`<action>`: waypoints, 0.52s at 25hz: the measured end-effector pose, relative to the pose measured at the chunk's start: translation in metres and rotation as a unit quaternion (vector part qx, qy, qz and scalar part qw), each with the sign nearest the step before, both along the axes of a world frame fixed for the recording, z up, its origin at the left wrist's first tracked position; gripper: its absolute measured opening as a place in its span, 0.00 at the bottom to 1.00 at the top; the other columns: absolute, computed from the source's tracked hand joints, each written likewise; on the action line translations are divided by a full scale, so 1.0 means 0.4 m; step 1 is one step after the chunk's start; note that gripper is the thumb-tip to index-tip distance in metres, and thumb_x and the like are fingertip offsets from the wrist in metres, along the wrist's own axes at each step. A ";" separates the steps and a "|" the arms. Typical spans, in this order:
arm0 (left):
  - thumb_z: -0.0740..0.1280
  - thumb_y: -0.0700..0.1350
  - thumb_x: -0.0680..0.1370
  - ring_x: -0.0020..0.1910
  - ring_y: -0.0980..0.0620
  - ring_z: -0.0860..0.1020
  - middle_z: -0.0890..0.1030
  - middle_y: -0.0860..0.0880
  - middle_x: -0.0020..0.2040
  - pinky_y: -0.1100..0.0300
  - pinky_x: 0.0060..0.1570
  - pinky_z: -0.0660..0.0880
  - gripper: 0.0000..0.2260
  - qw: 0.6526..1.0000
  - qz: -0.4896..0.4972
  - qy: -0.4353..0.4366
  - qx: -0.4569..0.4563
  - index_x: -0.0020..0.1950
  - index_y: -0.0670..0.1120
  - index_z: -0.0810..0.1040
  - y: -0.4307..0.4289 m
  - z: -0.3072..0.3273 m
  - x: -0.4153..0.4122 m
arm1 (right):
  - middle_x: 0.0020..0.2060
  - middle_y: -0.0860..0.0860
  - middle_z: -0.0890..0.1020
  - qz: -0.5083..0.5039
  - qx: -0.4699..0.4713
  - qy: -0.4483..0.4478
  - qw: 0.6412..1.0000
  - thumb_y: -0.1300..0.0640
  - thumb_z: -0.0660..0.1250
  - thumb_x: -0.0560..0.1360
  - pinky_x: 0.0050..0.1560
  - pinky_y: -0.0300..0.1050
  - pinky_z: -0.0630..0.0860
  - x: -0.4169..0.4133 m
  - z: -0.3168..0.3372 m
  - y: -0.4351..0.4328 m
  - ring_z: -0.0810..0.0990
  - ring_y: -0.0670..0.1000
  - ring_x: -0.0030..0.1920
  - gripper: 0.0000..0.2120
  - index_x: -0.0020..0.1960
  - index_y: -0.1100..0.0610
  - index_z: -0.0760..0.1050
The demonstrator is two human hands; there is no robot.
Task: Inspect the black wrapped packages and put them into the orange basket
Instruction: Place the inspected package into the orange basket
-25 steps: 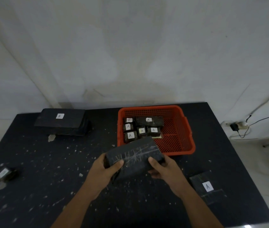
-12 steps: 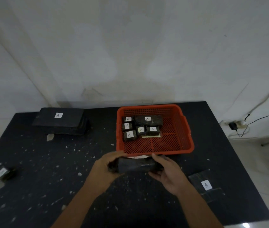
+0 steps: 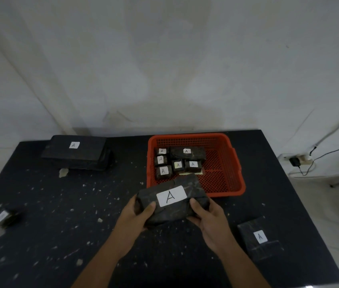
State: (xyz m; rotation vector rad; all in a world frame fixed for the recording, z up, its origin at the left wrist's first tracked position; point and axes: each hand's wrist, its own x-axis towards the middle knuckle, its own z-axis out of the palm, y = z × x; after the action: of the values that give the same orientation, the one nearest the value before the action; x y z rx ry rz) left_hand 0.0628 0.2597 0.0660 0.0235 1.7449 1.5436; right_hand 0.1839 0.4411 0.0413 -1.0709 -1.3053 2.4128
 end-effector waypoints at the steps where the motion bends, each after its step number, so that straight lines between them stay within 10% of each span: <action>1: 0.73 0.50 0.71 0.57 0.48 0.81 0.81 0.47 0.61 0.45 0.58 0.78 0.23 1.000 0.005 0.012 -0.003 0.65 0.51 0.74 -0.001 0.000 -0.001 | 0.57 0.55 0.85 0.017 0.009 -0.006 1.000 0.58 0.72 0.73 0.51 0.50 0.83 0.002 -0.001 0.003 0.84 0.55 0.58 0.17 0.62 0.58 0.78; 5: 0.69 0.47 0.75 0.55 0.55 0.81 0.84 0.53 0.55 0.52 0.60 0.77 0.12 0.994 -0.055 0.086 -0.047 0.56 0.59 0.77 -0.011 0.009 -0.026 | 0.58 0.55 0.84 0.099 0.056 -0.092 0.989 0.41 0.71 0.71 0.50 0.52 0.84 0.014 -0.005 0.031 0.84 0.57 0.57 0.25 0.63 0.54 0.78; 10: 0.68 0.51 0.75 0.52 0.60 0.80 0.82 0.58 0.53 0.66 0.52 0.77 0.12 0.987 -0.080 0.121 -0.069 0.57 0.62 0.74 0.018 -0.003 -0.026 | 0.60 0.54 0.83 0.084 0.095 -0.106 0.986 0.53 0.69 0.78 0.47 0.51 0.85 0.020 -0.023 0.045 0.83 0.53 0.57 0.17 0.66 0.51 0.75; 13: 0.66 0.50 0.78 0.56 0.56 0.78 0.79 0.51 0.62 0.54 0.62 0.75 0.15 0.983 -0.022 0.140 -0.117 0.65 0.53 0.74 0.037 -0.031 -0.037 | 0.58 0.50 0.83 0.023 0.169 -0.095 0.981 0.54 0.68 0.78 0.56 0.56 0.82 0.005 -0.029 0.079 0.83 0.51 0.57 0.17 0.66 0.48 0.75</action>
State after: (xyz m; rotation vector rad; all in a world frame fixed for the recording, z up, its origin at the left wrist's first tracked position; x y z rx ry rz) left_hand 0.0478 0.2745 0.0538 0.1673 2.1240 1.3421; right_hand 0.1859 0.4725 0.0296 -1.2018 -1.7404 2.0525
